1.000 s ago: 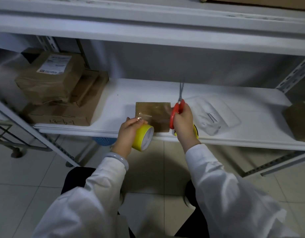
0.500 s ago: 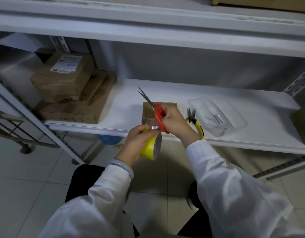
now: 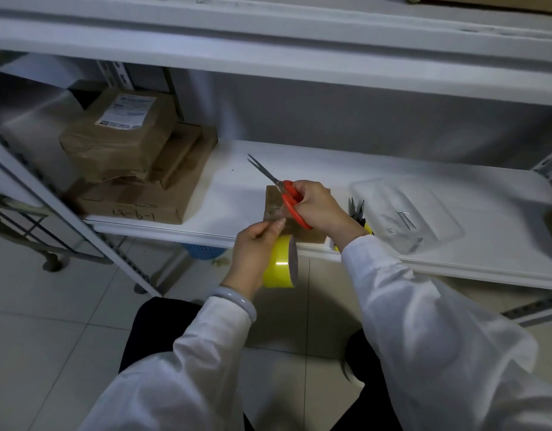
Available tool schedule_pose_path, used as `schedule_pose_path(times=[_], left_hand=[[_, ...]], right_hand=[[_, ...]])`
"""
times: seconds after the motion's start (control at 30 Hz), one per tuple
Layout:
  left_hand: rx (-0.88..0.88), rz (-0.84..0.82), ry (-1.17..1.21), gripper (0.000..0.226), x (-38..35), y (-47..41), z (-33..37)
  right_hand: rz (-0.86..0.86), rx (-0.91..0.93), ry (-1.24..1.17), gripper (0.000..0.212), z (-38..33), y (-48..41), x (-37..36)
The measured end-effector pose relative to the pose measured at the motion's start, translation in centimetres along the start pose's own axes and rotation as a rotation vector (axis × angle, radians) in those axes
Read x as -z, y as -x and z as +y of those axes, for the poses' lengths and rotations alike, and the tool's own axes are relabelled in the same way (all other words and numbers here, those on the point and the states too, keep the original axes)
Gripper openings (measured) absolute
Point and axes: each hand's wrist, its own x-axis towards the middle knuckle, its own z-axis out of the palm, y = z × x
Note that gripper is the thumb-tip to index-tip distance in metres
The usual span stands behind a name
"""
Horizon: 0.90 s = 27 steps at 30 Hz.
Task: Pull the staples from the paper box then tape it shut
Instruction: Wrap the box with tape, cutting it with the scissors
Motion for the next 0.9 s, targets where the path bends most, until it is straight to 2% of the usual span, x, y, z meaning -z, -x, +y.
schedule_pose_path(times=[0.2, 0.33, 0.57, 0.8, 0.9], left_hand=[[0.152, 0.056, -0.066, 0.031, -0.2, -1.9, -0.3], [0.132, 0.056, -0.117, 0.037, -0.6, -2.7, -0.2], [0.124, 0.076, -0.183, 0.035, -0.7, -3.3, -0.5], [0.112, 0.069, -0.167, 0.033, -0.4, -3.7, -1.2], [0.116, 0.073, -0.169, 0.032, -0.5, -3.6, -1.4]], right_hand=[[0.011, -0.02, 0.021, 0.026, 1.1, -1.5, -0.7], [0.071, -0.017, 0.05, 0.029, 1.9, -2.4, -1.3], [0.1, -0.011, 0.158, 0.034, 2.7, -3.3, -2.1], [0.108, 0.011, 0.211, 0.016, 2.7, -3.1, -2.4], [0.141, 0.006, 0.186, 0.028, 2.7, -2.8, -2.3]])
